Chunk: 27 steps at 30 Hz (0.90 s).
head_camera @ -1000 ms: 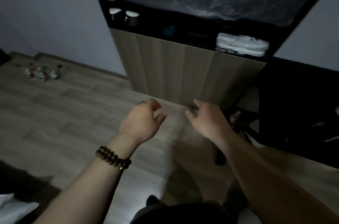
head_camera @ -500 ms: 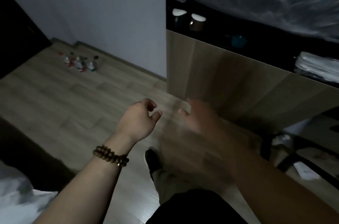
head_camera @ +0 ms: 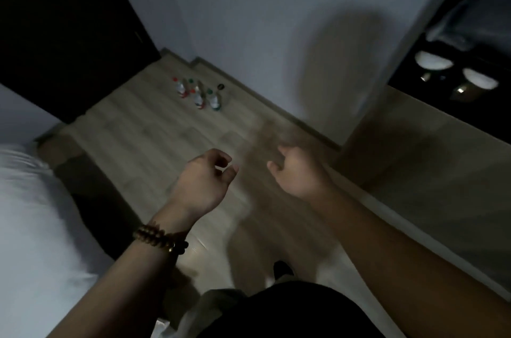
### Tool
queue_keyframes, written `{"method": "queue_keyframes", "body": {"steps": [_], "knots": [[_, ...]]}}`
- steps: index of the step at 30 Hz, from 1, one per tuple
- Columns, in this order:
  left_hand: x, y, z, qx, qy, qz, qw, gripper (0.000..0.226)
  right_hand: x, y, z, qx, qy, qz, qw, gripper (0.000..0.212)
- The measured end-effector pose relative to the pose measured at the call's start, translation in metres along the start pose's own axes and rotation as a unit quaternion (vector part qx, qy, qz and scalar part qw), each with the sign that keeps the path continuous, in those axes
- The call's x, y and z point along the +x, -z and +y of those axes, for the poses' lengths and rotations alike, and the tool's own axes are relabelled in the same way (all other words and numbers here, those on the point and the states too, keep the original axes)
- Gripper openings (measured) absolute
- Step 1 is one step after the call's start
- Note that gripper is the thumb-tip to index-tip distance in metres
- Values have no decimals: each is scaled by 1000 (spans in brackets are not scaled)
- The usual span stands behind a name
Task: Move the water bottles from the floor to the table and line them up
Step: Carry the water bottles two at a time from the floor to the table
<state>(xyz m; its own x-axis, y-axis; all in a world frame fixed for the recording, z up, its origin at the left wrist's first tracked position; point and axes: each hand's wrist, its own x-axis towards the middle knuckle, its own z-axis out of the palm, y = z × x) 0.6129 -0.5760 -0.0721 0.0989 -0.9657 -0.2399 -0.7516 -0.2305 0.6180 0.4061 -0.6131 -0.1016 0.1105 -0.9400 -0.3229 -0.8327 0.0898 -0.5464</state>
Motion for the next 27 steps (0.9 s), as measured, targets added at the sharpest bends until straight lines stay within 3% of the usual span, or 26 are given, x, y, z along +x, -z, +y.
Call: {"method": "queue_keyframes", "body": {"steps": [5, 9, 18, 27], "knots": [[88, 57, -63, -22, 6, 7, 1000, 12, 89, -32, -83, -44, 27, -2, 999, 58], [166, 113, -117, -1, -22, -7, 1000, 22, 152, -58, -151, -34, -4, 9, 999, 28], [336, 238, -190, 44, -59, -48, 996, 31, 270, -82, -282, 19, -62, 29, 997, 34], [504, 265, -235, 59, -58, -73, 994, 30, 442, -117, -325, 50, -80, 10, 995, 48]]}}
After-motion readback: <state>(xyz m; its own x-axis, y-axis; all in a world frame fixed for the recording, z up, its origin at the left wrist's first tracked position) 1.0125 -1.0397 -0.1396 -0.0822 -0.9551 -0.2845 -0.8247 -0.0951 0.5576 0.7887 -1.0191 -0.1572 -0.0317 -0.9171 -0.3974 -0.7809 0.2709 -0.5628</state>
